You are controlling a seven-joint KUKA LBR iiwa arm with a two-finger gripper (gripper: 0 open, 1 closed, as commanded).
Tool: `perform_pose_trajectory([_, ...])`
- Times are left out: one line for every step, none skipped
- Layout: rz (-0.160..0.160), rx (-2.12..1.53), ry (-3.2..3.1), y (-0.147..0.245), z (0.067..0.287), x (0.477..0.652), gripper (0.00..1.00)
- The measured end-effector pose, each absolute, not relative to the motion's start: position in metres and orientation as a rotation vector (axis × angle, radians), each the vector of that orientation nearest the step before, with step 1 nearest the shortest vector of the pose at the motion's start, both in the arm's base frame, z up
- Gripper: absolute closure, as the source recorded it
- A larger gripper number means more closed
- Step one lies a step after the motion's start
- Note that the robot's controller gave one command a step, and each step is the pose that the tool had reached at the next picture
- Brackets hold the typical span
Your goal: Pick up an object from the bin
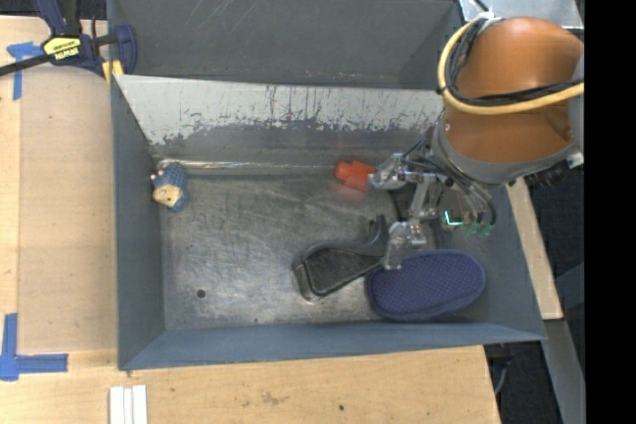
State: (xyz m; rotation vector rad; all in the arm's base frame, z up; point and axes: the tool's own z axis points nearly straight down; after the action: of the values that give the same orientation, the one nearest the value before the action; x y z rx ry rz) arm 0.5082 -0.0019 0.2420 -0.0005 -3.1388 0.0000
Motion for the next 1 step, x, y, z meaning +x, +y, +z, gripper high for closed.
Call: perform_pose_trajectory([0.001,0.047,-3.136,-0.0144,0.1021,0.5154,0.0])
